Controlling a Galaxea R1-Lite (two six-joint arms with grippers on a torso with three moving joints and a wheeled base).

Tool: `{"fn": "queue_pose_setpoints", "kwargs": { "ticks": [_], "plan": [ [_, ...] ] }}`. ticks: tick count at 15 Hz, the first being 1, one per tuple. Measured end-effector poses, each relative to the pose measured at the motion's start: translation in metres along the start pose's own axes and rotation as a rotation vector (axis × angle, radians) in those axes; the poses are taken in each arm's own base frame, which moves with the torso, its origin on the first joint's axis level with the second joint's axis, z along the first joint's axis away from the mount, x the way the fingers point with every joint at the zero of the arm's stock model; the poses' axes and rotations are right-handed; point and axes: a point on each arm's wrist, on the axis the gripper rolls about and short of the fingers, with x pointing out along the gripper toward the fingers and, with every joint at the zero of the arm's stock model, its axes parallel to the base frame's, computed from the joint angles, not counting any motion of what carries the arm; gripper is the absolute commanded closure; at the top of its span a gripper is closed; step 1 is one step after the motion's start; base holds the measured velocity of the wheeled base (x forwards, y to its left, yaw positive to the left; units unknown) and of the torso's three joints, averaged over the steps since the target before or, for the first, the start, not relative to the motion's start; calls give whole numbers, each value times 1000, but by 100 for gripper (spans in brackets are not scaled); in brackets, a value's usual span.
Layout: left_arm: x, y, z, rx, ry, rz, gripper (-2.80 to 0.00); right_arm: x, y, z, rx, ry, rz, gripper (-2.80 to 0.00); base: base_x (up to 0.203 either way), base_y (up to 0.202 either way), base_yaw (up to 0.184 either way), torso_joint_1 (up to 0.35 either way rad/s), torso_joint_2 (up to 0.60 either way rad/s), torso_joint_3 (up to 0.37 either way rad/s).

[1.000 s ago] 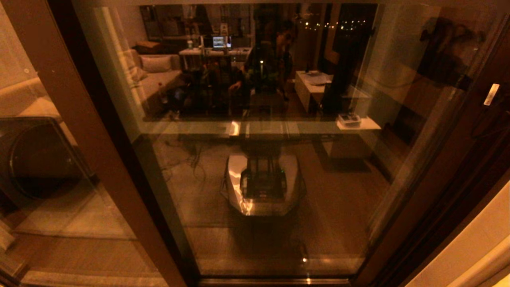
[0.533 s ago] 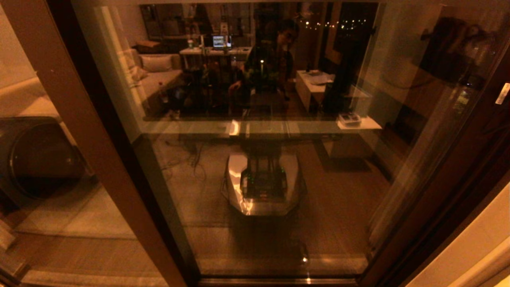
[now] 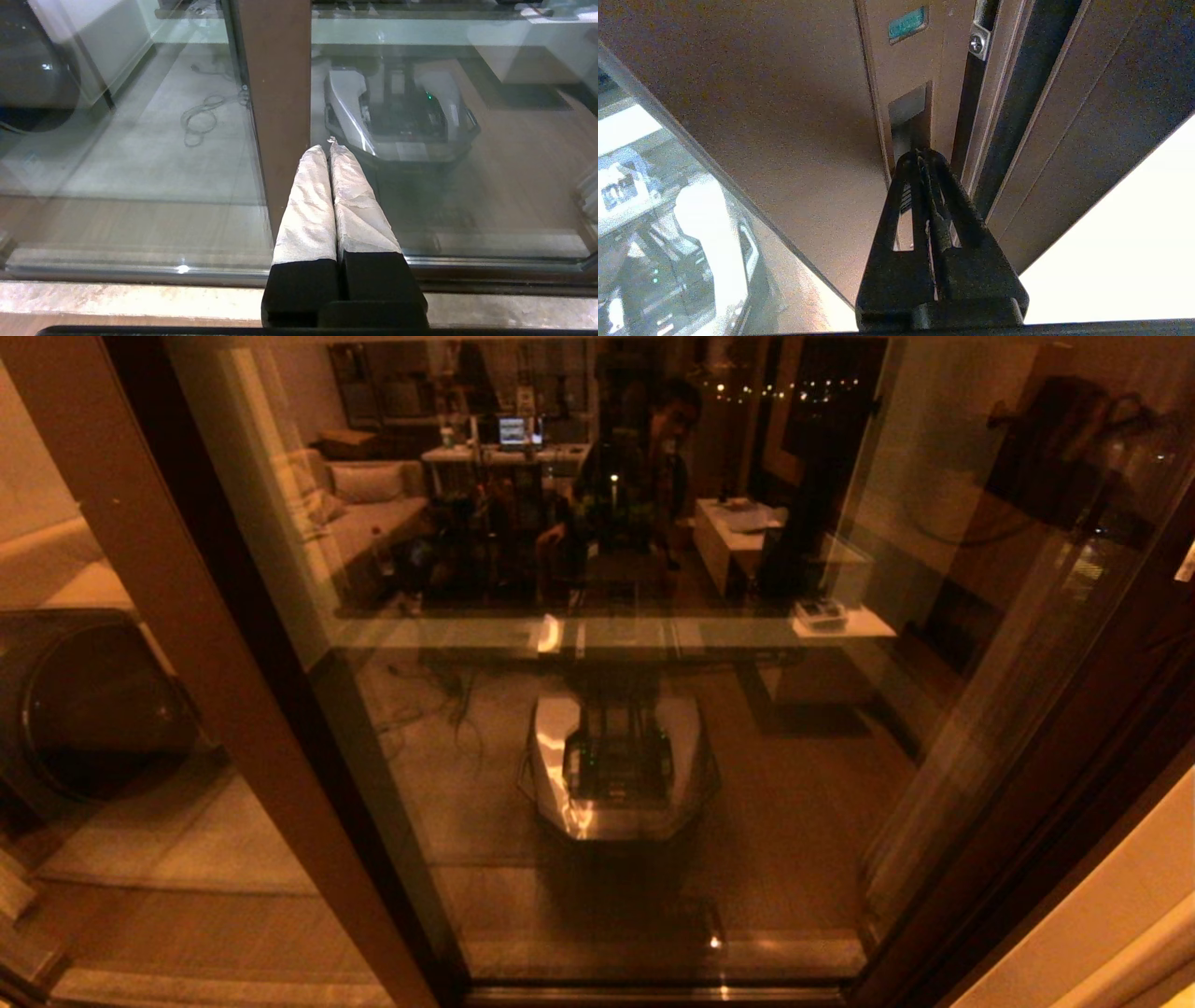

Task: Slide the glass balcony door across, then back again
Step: Close the slid door

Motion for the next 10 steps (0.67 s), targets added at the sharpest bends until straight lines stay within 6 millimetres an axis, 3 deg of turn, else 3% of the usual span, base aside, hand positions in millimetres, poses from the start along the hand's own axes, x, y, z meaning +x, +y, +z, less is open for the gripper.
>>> {"fn": "queue_pose_setpoints", "kwargs": {
  "ticks": [10],
  "plan": [
    [0, 0, 0, 0, 0, 0, 0, 7, -12, 4, 8, -7, -22, 0, 0, 0, 0, 0, 0, 0]
  ]
}}
